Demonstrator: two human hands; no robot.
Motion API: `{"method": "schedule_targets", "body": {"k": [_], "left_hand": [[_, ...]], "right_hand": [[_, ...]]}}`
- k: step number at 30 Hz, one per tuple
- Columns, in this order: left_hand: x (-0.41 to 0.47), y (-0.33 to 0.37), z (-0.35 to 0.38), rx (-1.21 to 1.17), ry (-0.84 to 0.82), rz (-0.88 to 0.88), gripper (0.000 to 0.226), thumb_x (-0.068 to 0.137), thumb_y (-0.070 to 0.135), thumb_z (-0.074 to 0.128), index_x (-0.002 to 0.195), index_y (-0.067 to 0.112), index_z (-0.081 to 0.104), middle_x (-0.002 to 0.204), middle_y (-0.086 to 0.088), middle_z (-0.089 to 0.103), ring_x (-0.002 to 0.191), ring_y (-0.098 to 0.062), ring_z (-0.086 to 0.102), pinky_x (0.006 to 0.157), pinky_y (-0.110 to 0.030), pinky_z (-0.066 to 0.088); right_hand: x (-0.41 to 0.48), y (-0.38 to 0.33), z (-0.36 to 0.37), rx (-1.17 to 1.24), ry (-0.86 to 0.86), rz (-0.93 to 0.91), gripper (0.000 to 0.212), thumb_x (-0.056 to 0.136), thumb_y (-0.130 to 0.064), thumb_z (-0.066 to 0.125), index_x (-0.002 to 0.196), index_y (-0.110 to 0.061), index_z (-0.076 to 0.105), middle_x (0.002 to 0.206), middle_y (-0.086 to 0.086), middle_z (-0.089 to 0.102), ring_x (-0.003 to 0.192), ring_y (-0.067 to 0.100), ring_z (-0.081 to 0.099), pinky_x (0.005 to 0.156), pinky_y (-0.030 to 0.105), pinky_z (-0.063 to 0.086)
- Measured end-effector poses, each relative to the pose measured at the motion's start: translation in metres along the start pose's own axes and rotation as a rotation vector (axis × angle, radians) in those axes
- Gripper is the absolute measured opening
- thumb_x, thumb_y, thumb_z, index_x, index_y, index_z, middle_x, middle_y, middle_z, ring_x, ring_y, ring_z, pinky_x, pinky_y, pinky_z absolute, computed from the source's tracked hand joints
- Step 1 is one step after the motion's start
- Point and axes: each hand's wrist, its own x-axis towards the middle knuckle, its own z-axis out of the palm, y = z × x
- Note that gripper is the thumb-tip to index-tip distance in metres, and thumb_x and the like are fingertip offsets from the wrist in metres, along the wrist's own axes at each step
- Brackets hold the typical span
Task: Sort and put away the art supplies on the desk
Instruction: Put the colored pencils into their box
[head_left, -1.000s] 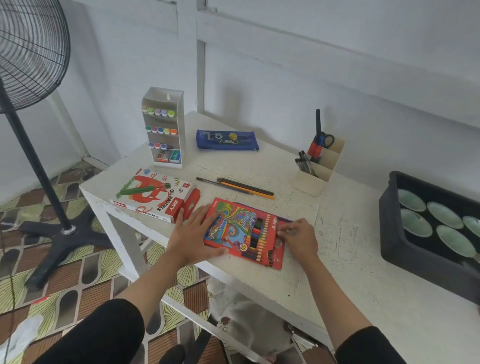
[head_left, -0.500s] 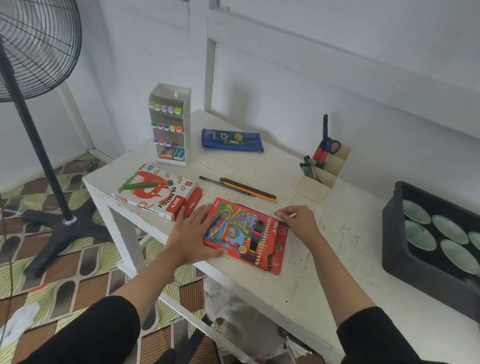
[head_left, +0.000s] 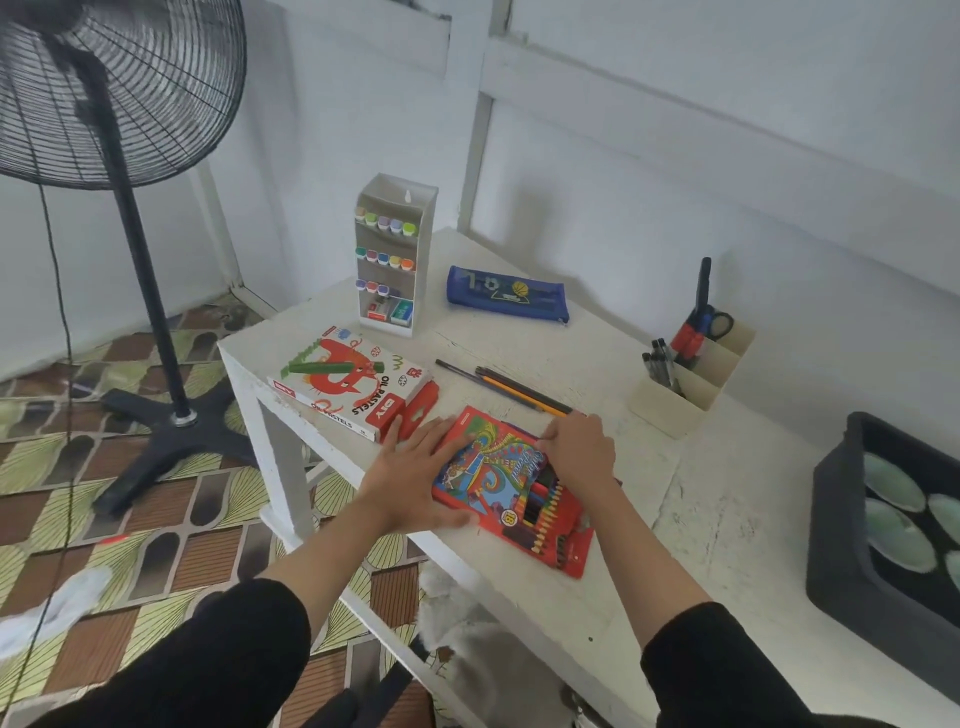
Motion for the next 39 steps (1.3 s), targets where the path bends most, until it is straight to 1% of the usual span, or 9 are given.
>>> {"method": "schedule_targets", "body": {"k": [3,6,10,14,19,25,29,34,39], "left_hand": [[0.001,0.000,0.002,0.008,0.011,0.004,0.115,0.051,0.099,0.003,0.150,0.040,0.007,0.160,0.007,0.003,0.147,-0.014,0.000,0.111,-0.045,-0.023],[0.001,-0.001,0.002,0.004,0.020,0.005,0.113,0.053,0.099,0.004,0.149,0.040,0.007,0.160,0.007,0.004,0.147,-0.014,0.000,0.110,-0.044,-0.024],[0.002,-0.001,0.002,0.022,0.020,-0.003,0.114,0.051,0.099,0.002,0.149,0.040,0.006,0.160,0.007,0.003,0.147,-0.013,0.000,0.111,-0.045,-0.023],[0.001,0.000,0.002,0.019,0.017,-0.007,0.117,0.049,0.100,0.000,0.149,0.040,0.006,0.160,0.008,0.002,0.147,-0.013,-0.001,0.112,-0.047,-0.022],[0.001,0.000,0.003,0.022,0.026,-0.014,0.118,0.048,0.101,0.000,0.149,0.040,0.011,0.160,0.009,0.005,0.147,-0.012,-0.001,0.113,-0.048,-0.021],[0.001,0.001,0.002,-0.015,0.050,-0.007,0.119,0.047,0.101,0.003,0.146,0.038,0.021,0.158,0.007,0.013,0.147,-0.013,0.004,0.115,-0.050,-0.016],[0.000,0.000,0.003,-0.029,0.062,-0.001,0.117,0.049,0.101,0.005,0.146,0.037,0.024,0.158,0.006,0.016,0.147,-0.013,0.006,0.114,-0.049,-0.017],[0.000,0.000,0.003,-0.034,0.063,0.003,0.116,0.051,0.100,0.007,0.146,0.036,0.024,0.157,0.005,0.017,0.147,-0.014,0.008,0.113,-0.049,-0.018],[0.001,-0.001,0.005,-0.039,0.058,0.001,0.115,0.052,0.100,0.009,0.146,0.036,0.023,0.158,0.005,0.016,0.147,-0.014,0.007,0.114,-0.050,-0.016]], "right_hand": [[0.005,0.007,0.001,0.144,-0.001,0.033,0.008,0.086,-0.028,0.067,0.085,-0.021,0.070,0.100,0.000,0.063,0.104,0.023,0.054,0.087,0.041,0.047],[0.003,0.015,0.001,0.260,-0.032,-0.004,0.009,0.084,-0.025,0.068,0.078,-0.024,0.061,0.088,-0.005,0.063,0.096,0.019,0.057,0.084,0.040,0.048],[-0.006,0.027,-0.008,0.465,0.094,-0.033,0.003,0.086,-0.016,0.065,0.086,-0.016,0.062,0.081,-0.002,0.062,0.077,0.014,0.058,0.065,0.025,0.045],[-0.019,0.043,-0.024,0.664,0.184,0.036,0.016,0.089,-0.012,0.061,0.104,-0.014,0.055,0.081,0.003,0.061,0.065,0.007,0.055,0.051,0.009,0.038],[-0.046,0.074,-0.024,0.868,0.304,0.280,0.045,0.091,-0.006,0.057,0.130,-0.015,0.037,0.088,0.014,0.062,0.067,0.019,0.061,0.054,0.017,0.043],[-0.070,0.101,-0.014,0.960,0.392,0.457,0.053,0.091,-0.002,0.055,0.134,-0.019,0.030,0.096,0.020,0.062,0.068,0.025,0.062,0.059,0.025,0.050],[-0.077,0.111,-0.018,1.012,0.448,0.507,0.064,0.090,-0.002,0.057,0.140,-0.024,0.024,0.094,0.015,0.062,0.068,0.027,0.064,0.061,0.024,0.053],[-0.081,0.112,-0.024,1.051,0.557,0.538,0.058,0.090,-0.002,0.058,0.136,-0.020,0.029,0.090,0.013,0.062,0.062,0.026,0.066,0.059,0.022,0.057],[-0.084,0.101,-0.011,1.249,0.725,0.613,0.042,0.093,-0.003,0.053,0.127,-0.016,0.032,0.081,0.012,0.063,0.061,0.023,0.066,0.055,0.016,0.055]]}}
